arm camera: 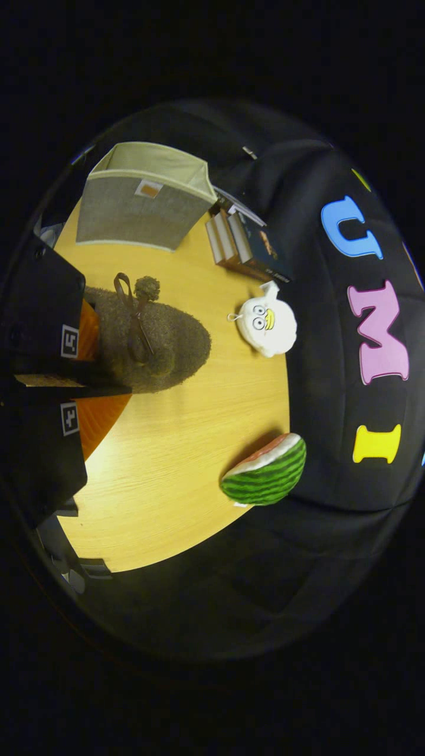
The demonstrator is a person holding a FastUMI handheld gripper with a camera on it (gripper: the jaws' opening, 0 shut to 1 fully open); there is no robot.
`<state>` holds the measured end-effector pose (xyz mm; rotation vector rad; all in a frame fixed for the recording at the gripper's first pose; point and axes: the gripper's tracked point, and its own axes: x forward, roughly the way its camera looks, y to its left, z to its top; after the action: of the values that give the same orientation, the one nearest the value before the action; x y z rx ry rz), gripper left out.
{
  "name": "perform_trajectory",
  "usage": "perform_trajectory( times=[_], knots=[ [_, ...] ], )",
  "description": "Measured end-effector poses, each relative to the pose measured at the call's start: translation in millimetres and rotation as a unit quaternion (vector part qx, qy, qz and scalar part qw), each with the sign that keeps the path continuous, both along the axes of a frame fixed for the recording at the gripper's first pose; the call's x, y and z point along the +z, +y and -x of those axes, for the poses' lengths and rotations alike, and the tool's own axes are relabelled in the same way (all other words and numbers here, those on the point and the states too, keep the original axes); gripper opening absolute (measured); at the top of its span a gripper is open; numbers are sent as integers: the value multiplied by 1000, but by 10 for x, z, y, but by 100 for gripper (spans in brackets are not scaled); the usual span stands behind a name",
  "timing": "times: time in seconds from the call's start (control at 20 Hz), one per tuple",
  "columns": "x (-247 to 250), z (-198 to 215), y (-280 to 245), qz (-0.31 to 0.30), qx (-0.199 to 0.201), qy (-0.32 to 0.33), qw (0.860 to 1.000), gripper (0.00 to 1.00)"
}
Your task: Open the storage box then place both shoes into the box .Put the left shoe in first, then the right shoe, with the right side of both shoes facing outward in a uniform manner.
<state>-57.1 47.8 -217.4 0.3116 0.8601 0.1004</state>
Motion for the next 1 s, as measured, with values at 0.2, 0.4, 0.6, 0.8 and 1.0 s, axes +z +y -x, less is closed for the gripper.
perform_trajectory(
  times=[0.2, 0.4, 0.6, 0.8, 1.0],
  knots=[
    [539, -68, 524, -30, 18, -22, 999, 13],
    [871, -66, 1135, -51, 37, -20, 998, 12],
    [1035, -53, 1824, -79, 54, -1, 995, 12],
    [1041, -49, 2430, -98, 59, 23, 993, 12],
    [890, -94, 2804, -84, 59, 40, 994, 13]
  ],
)
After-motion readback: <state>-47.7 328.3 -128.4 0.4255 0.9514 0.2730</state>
